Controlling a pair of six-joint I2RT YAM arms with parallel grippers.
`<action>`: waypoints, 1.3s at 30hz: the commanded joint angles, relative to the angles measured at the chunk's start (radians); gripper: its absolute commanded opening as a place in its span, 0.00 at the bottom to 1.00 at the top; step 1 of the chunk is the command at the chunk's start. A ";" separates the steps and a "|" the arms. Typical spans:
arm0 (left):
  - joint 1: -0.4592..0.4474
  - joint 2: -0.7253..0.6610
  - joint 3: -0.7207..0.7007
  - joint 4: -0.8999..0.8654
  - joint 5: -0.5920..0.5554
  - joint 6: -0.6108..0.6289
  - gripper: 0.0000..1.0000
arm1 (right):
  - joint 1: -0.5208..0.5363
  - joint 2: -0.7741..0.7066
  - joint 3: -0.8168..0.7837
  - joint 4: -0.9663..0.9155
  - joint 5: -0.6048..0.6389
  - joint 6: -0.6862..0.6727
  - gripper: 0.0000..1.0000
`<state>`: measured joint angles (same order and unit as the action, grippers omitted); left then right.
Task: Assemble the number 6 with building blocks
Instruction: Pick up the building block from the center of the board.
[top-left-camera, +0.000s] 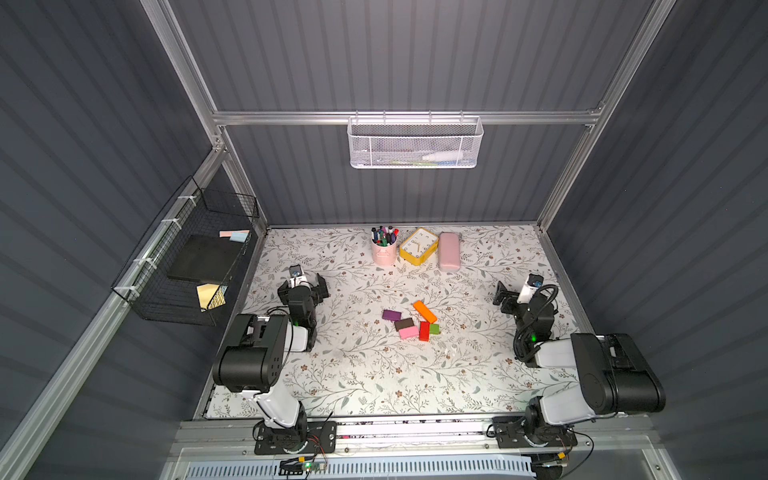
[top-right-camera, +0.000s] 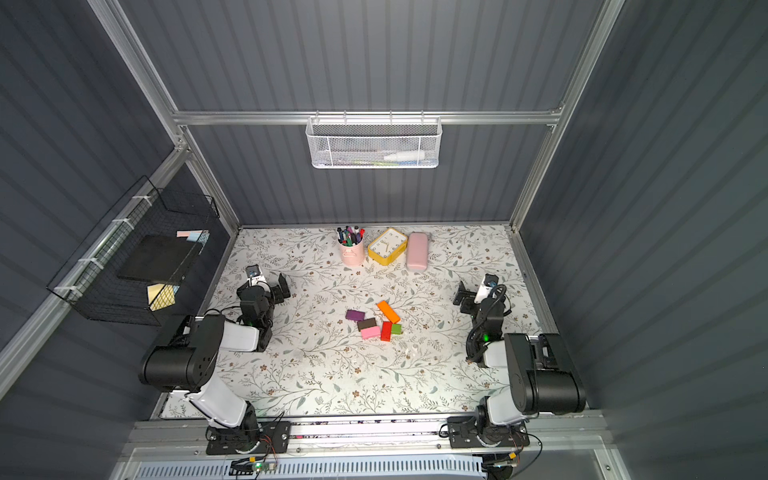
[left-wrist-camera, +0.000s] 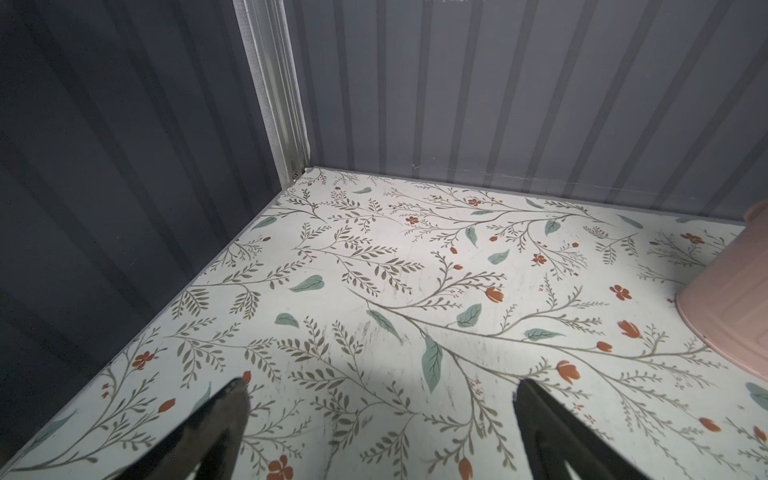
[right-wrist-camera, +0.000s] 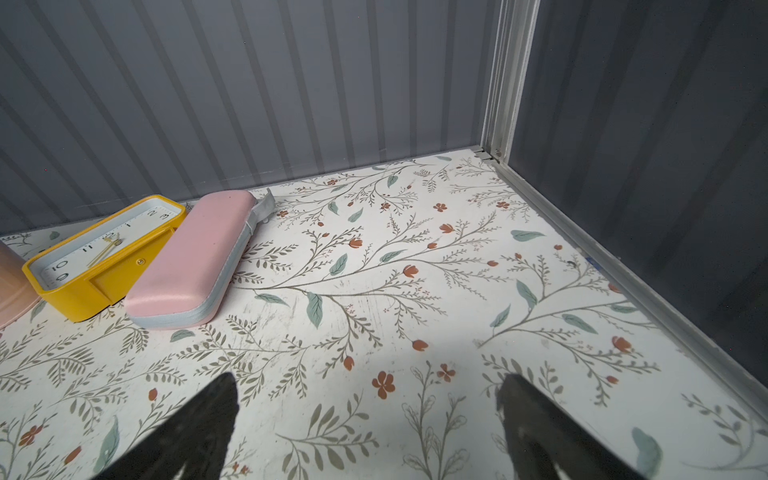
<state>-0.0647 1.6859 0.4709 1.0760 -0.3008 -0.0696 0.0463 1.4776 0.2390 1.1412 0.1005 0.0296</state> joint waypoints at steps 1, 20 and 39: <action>0.003 -0.008 0.004 -0.003 -0.040 -0.008 0.99 | 0.075 -0.076 -0.033 0.074 0.077 -0.114 0.99; -0.044 -0.486 0.370 -0.863 0.246 -0.293 0.99 | 0.241 -0.720 0.339 -0.888 -0.349 0.333 0.99; -0.078 -0.501 0.532 -1.141 0.588 -0.482 0.99 | 0.359 -0.580 0.539 -1.165 -0.297 0.574 0.99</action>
<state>-0.1158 1.2098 1.0073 -0.0055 0.3031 -0.5449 0.3767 0.8406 0.7204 0.1688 -0.2874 0.6491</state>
